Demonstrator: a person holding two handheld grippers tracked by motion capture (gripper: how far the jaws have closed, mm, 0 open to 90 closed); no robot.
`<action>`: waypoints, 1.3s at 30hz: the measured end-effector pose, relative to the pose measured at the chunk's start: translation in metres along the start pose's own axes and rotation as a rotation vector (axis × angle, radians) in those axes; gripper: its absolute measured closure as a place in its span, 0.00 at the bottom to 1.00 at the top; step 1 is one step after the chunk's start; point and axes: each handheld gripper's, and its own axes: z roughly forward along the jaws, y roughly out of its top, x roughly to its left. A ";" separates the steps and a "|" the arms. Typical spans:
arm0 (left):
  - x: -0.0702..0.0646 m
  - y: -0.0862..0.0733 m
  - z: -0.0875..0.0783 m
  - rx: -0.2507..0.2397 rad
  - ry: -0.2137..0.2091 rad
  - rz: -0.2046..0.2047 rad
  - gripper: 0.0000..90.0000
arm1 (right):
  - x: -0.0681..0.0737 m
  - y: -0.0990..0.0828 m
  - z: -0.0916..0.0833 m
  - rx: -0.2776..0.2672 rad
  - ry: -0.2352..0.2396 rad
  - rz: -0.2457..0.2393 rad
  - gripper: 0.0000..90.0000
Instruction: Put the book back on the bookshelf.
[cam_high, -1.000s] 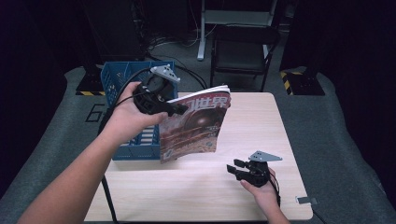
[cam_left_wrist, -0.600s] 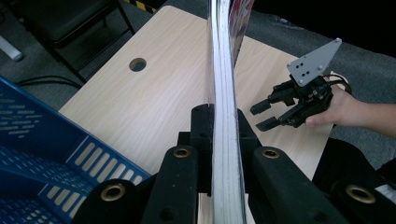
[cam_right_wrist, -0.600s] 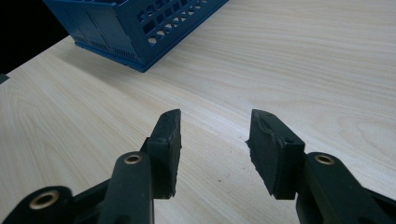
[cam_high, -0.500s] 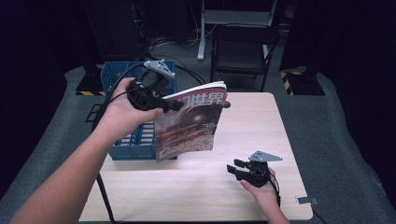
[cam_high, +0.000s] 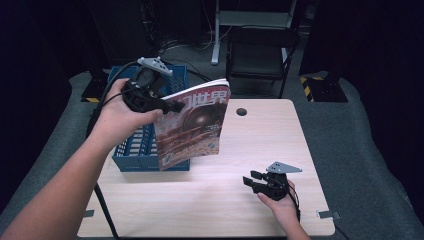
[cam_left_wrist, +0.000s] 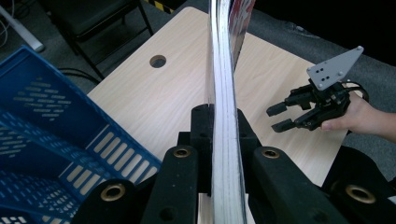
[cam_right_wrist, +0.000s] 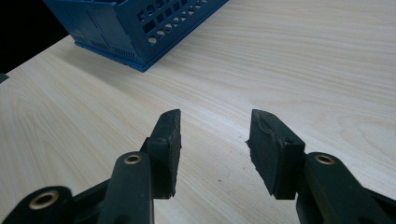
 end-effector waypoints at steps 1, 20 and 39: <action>0.002 -0.001 -0.001 0.001 0.004 -0.004 0.93 | 0.000 0.000 0.000 -0.001 -0.006 0.006 0.60; 0.029 -0.016 -0.014 0.016 0.080 -0.080 0.93 | 0.000 0.000 0.001 0.001 -0.009 0.007 0.60; 0.054 -0.031 -0.021 0.002 0.179 -0.209 0.93 | 0.000 0.000 0.001 0.000 -0.011 0.007 0.60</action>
